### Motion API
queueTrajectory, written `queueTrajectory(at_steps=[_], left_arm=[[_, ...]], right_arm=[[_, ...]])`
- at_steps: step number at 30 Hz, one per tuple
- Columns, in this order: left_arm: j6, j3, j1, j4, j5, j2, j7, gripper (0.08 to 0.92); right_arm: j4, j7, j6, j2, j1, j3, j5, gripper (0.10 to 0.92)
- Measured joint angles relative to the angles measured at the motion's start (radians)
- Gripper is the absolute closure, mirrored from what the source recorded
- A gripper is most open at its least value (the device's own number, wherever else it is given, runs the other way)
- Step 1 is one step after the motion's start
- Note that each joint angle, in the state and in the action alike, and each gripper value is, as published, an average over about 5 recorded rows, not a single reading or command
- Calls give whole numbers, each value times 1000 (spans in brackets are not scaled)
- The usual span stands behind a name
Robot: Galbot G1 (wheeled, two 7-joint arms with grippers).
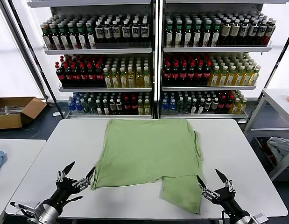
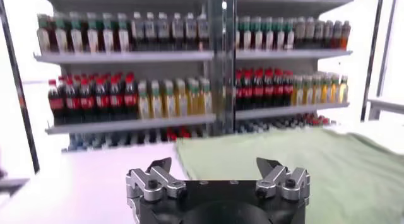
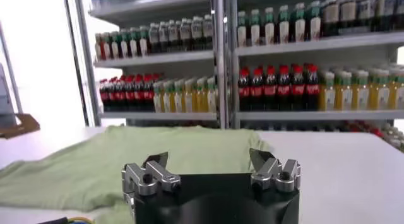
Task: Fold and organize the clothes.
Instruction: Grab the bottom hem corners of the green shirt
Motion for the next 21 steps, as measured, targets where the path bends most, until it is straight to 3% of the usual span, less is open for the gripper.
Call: queueTrajectory(at_steps=[15, 18, 21], left_arm=[[166, 113, -38, 70, -77, 95, -156, 177], [181, 129, -50, 87, -85, 102, -172, 199], [193, 142, -61, 104, -92, 107, -185, 268]], right_arm=[[37, 66, -188, -33, -45, -48, -11, 203], [36, 73, -213, -30, -39, -67, -18, 211], [31, 77, -231, -25, -29, -90, -30, 268]])
